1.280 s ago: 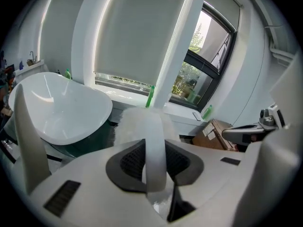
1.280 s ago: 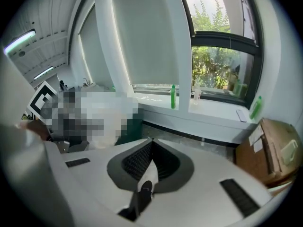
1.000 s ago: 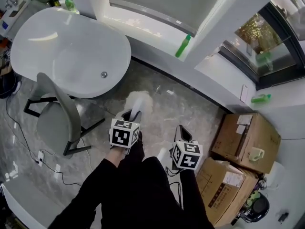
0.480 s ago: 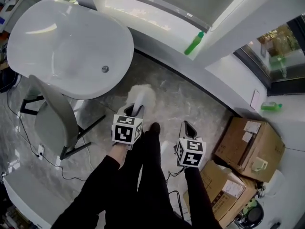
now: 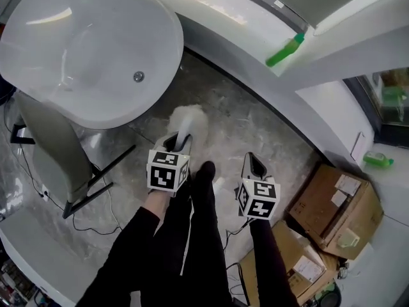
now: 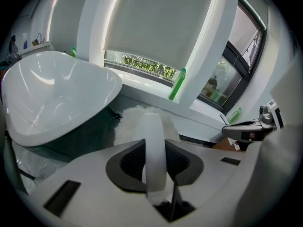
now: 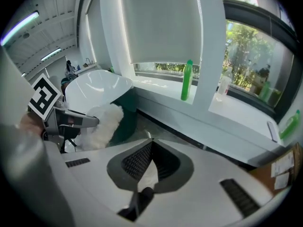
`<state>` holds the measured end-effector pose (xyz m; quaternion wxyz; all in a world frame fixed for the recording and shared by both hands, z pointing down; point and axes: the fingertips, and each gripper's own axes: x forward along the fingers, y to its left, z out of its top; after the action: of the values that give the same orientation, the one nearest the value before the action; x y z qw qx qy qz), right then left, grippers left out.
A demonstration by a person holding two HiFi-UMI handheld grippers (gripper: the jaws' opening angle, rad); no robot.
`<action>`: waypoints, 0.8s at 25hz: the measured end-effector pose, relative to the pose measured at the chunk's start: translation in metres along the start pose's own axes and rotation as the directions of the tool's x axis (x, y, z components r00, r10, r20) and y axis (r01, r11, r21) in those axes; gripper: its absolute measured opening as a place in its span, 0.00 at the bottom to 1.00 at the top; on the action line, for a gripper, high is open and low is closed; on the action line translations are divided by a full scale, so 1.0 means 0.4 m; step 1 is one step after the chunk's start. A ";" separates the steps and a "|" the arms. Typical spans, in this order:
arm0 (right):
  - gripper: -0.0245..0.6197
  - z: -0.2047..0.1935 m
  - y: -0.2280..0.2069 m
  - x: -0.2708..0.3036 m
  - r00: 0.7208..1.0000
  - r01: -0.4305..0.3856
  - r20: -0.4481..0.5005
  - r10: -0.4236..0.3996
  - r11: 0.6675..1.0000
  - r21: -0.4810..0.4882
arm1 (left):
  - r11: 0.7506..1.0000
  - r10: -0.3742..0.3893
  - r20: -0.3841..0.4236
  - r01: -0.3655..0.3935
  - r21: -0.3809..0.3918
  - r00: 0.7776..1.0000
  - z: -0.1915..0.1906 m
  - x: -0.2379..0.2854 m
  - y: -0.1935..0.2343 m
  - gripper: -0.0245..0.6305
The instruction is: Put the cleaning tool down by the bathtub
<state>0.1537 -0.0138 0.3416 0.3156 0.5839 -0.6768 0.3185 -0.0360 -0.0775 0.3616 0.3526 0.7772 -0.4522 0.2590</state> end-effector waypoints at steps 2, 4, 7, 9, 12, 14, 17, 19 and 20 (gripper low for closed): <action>0.04 -0.015 -0.010 0.054 1.000 -0.008 -0.001 0.008 1.000 -0.016 | 1.000 0.008 0.003 -0.007 -0.012 1.000 -0.023 0.059 0.023 0.18; 0.04 -0.037 -0.018 0.110 1.000 -0.022 -0.005 0.022 0.999 -0.031 | 1.000 0.015 0.000 -0.015 -0.006 1.000 -0.049 0.116 0.045 0.18; 0.04 -0.074 -0.033 0.195 0.999 -0.040 -0.013 0.039 0.998 -0.053 | 1.000 0.022 -0.007 -0.022 0.020 1.000 -0.083 0.196 0.076 0.18; 0.04 -0.092 -0.045 0.252 0.999 -0.041 -0.017 0.040 0.997 -0.073 | 0.999 0.022 -0.010 -0.022 0.032 1.000 -0.101 0.248 0.095 0.18; 0.04 -0.110 -0.057 0.330 0.999 -0.043 -0.012 0.042 0.995 -0.091 | 0.999 0.022 -0.014 -0.021 0.043 1.000 -0.128 0.319 0.120 0.18; 0.04 -0.121 -0.064 0.378 0.999 -0.047 -0.006 0.046 0.994 -0.095 | 0.999 0.020 -0.014 -0.020 0.046 1.000 -0.144 0.363 0.131 0.18; 0.04 -0.137 -0.072 0.441 0.999 -0.053 0.001 0.053 0.993 -0.106 | 0.998 0.016 -0.008 -0.015 0.053 1.000 -0.163 0.420 0.141 0.18; 0.04 -0.146 -0.077 0.477 0.998 -0.054 0.005 0.055 0.991 -0.120 | 0.998 0.012 -0.002 -0.012 0.058 1.000 -0.173 0.455 0.148 0.18; 0.04 -0.151 -0.080 0.495 0.998 -0.054 0.007 0.055 0.990 -0.127 | 0.998 0.011 0.001 -0.011 0.060 1.000 -0.178 0.472 0.152 0.18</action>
<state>0.1652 -0.0860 0.5380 0.3396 0.5458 -0.7129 0.2802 -0.0096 -0.1410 0.5607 0.3274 0.7852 -0.4486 0.2741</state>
